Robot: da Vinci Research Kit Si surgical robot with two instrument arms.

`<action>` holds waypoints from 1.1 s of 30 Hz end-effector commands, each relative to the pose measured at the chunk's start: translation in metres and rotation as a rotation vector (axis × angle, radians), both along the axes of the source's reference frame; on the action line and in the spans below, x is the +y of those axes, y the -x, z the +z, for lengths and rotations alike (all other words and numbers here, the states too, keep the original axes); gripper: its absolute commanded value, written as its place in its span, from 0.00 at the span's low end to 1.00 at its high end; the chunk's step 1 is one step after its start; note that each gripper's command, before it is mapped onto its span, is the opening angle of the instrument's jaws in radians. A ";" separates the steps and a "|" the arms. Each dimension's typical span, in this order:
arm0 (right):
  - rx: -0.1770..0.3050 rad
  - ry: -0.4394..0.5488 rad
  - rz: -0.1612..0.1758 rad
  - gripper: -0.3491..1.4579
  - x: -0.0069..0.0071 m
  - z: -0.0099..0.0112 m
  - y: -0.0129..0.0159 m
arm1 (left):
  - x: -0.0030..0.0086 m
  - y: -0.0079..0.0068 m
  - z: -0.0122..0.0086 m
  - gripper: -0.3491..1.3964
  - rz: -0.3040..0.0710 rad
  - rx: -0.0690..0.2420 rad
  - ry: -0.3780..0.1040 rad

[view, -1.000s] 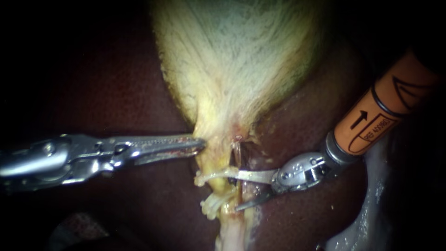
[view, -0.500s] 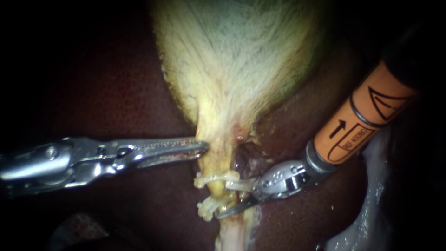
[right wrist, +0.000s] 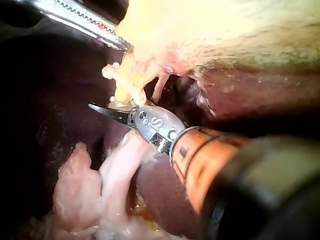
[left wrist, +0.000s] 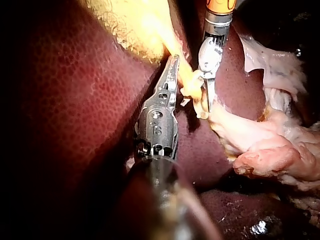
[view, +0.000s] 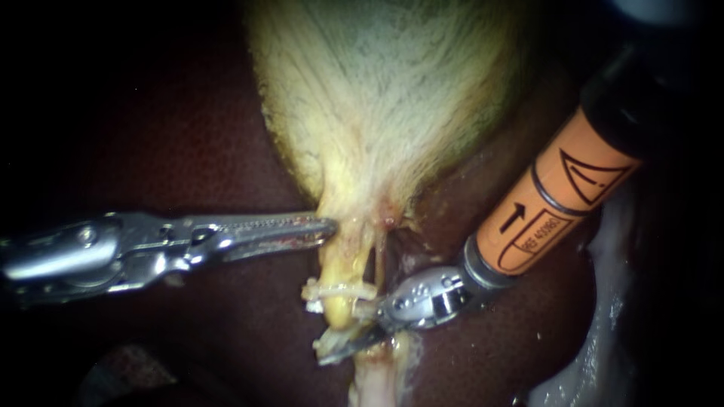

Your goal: Go to the cutting position left tube

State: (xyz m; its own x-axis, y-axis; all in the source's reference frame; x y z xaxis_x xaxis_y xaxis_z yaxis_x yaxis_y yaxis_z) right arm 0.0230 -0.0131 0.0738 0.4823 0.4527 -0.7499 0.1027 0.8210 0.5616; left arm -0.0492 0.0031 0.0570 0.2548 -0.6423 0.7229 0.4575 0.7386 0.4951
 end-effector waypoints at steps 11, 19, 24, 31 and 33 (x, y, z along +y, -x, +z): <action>-0.055 -0.169 0.048 0.90 -0.0001 -0.0002 0.0003 | -0.0001 0.0001 -0.0001 0.18 0.000 0.001 0.001; -0.046 -0.177 0.048 0.90 0.0000 -0.0001 -0.0008 | -0.0001 0.0002 -0.0001 0.18 0.000 0.001 0.001; -0.025 -0.185 0.030 0.89 0.0001 0.0000 -0.0017 | -0.0001 0.0002 -0.0001 0.18 -0.001 0.001 0.001; -0.023 -0.185 0.025 0.88 0.0001 0.0000 -0.0017 | -0.0001 0.0002 -0.0001 0.18 -0.001 0.001 0.001; -0.023 -0.185 0.025 0.88 0.0001 0.0000 -0.0017 | -0.0001 0.0002 -0.0001 0.18 -0.001 0.001 0.001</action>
